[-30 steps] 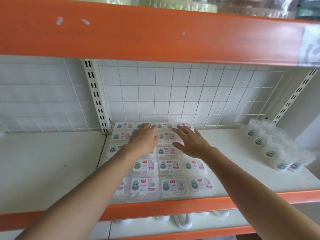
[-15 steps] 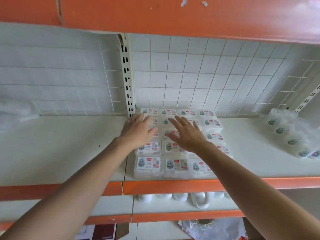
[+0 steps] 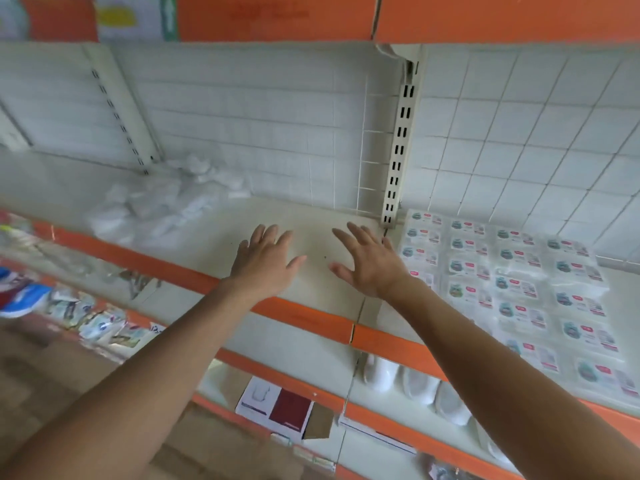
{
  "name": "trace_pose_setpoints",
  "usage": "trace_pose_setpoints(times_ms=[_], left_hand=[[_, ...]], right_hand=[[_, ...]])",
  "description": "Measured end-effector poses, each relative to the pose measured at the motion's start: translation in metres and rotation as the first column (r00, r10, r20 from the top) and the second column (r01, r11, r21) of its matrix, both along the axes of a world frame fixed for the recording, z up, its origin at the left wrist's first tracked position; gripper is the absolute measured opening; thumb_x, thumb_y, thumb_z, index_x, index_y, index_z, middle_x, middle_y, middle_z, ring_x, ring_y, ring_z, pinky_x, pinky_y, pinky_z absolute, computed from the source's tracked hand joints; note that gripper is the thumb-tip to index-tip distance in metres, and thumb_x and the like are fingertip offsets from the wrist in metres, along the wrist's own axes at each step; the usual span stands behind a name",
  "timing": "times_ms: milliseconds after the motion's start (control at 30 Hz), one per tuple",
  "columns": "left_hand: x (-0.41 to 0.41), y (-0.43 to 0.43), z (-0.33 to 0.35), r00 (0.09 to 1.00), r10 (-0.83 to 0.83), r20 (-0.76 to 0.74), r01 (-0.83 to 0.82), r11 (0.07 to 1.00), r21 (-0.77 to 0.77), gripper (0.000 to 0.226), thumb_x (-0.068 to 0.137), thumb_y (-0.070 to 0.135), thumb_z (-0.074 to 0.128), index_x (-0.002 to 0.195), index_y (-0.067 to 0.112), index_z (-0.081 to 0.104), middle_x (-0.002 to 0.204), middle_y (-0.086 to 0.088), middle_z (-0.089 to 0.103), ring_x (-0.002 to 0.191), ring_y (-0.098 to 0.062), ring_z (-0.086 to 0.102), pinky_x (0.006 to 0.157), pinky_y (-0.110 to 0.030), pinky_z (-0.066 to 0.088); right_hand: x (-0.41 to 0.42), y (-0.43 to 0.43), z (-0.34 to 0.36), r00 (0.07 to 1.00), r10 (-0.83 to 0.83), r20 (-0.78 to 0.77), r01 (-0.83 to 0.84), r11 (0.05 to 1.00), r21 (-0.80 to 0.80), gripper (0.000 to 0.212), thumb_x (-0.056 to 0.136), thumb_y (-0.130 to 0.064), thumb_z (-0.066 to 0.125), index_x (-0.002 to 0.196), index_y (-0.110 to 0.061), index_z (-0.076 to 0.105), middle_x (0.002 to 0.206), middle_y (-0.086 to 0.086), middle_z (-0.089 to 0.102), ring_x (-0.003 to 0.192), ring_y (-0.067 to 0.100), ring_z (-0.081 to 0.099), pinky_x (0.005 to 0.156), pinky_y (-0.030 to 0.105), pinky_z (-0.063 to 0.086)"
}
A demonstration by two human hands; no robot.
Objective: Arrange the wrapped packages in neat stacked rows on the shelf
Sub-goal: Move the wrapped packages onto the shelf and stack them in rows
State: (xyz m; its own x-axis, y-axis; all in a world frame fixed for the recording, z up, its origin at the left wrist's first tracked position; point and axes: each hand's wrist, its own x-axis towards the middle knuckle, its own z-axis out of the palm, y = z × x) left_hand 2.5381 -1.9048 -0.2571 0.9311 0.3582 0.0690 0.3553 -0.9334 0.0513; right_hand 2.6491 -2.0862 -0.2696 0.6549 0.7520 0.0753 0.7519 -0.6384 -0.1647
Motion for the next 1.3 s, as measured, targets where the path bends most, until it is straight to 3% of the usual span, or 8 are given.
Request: trace_pose_setpoints(times_ms=[300,533,733,933,1033,1133,1300], left_hand=[[-0.033,0.088,-0.008,0.991,0.099,0.089,-0.095,0.994,-0.048,0.054,0.101,0.043,0.034,0.146,0.014,0.031,0.149,-0.010,0.033,0.140,-0.027,0.023,0.110,-0.044,0.031],[-0.041,0.199,-0.012,0.989,0.091,0.116,-0.088,0.995,-0.039,0.051,0.100,0.035,0.040,0.145,0.012,0.033,0.151,-0.010,0.030,0.142,-0.027,0.021,0.110,-0.041,0.030],[-0.046,0.276,-0.018,0.983,0.112,0.149,-0.109,0.994,-0.028,0.044,0.096,0.031,0.043,0.136,0.011,0.042,0.143,-0.009,0.038,0.132,-0.029,0.032,0.100,-0.040,0.039],[-0.048,0.305,-0.032,0.986,0.085,0.146,-0.071,0.993,-0.098,0.042,0.095,0.035,0.051,0.132,0.015,0.046,0.131,-0.007,0.046,0.121,-0.028,0.042,0.091,-0.035,0.044],[-0.047,0.310,-0.030,0.978,0.098,0.182,-0.062,0.978,-0.197,0.039,0.093,0.034,0.057,0.127,0.018,0.048,0.130,-0.005,0.044,0.115,-0.028,0.048,0.089,-0.034,0.043],[-0.045,0.315,-0.029,0.980,0.082,0.182,-0.044,0.978,-0.203,0.037,0.091,0.030,0.060,0.124,0.019,0.048,0.130,-0.004,0.043,0.110,-0.026,0.052,0.085,-0.032,0.043],[-0.043,0.324,-0.028,0.975,0.113,0.192,-0.057,0.960,-0.273,0.042,0.088,0.027,0.063,0.126,0.019,0.048,0.130,-0.003,0.041,0.115,-0.025,0.048,0.089,-0.033,0.043]], right_hand=[[-0.023,0.114,-0.009,0.992,0.127,-0.015,-0.127,0.991,-0.027,0.069,0.096,-0.058,0.036,0.153,-0.032,0.007,0.162,-0.002,0.004,0.149,0.020,0.006,0.119,0.049,0.013],[-0.034,0.232,-0.014,0.989,0.148,-0.026,-0.147,0.989,0.036,0.067,0.097,-0.052,0.040,0.154,-0.028,0.013,0.161,0.002,0.011,0.147,0.022,0.016,0.116,0.047,0.023],[-0.042,0.312,-0.018,0.986,0.140,-0.092,-0.130,0.985,0.113,0.066,0.098,-0.046,0.045,0.153,-0.025,0.016,0.161,0.004,0.014,0.145,0.023,0.023,0.113,0.044,0.031],[-0.048,0.349,-0.024,0.992,0.102,-0.077,-0.092,0.988,0.126,0.063,0.097,-0.037,0.050,0.152,-0.027,0.021,0.160,0.005,0.016,0.139,0.028,0.034,0.106,0.042,0.039],[-0.039,0.362,-0.021,0.999,0.027,-0.044,-0.020,0.990,0.142,0.063,0.095,-0.038,0.053,0.150,-0.028,0.024,0.159,0.010,0.014,0.139,0.031,0.031,0.105,0.044,0.040],[-0.029,0.380,-0.016,0.999,-0.017,-0.027,0.020,0.989,0.143,0.065,0.093,-0.039,0.056,0.149,-0.028,0.024,0.159,0.013,0.012,0.141,0.032,0.027,0.105,0.045,0.039],[-0.020,0.404,-0.018,0.997,-0.032,-0.063,0.037,0.996,0.075,0.070,0.088,-0.040,0.065,0.147,-0.028,0.028,0.159,0.014,0.011,0.142,0.033,0.024,0.108,0.046,0.037]])
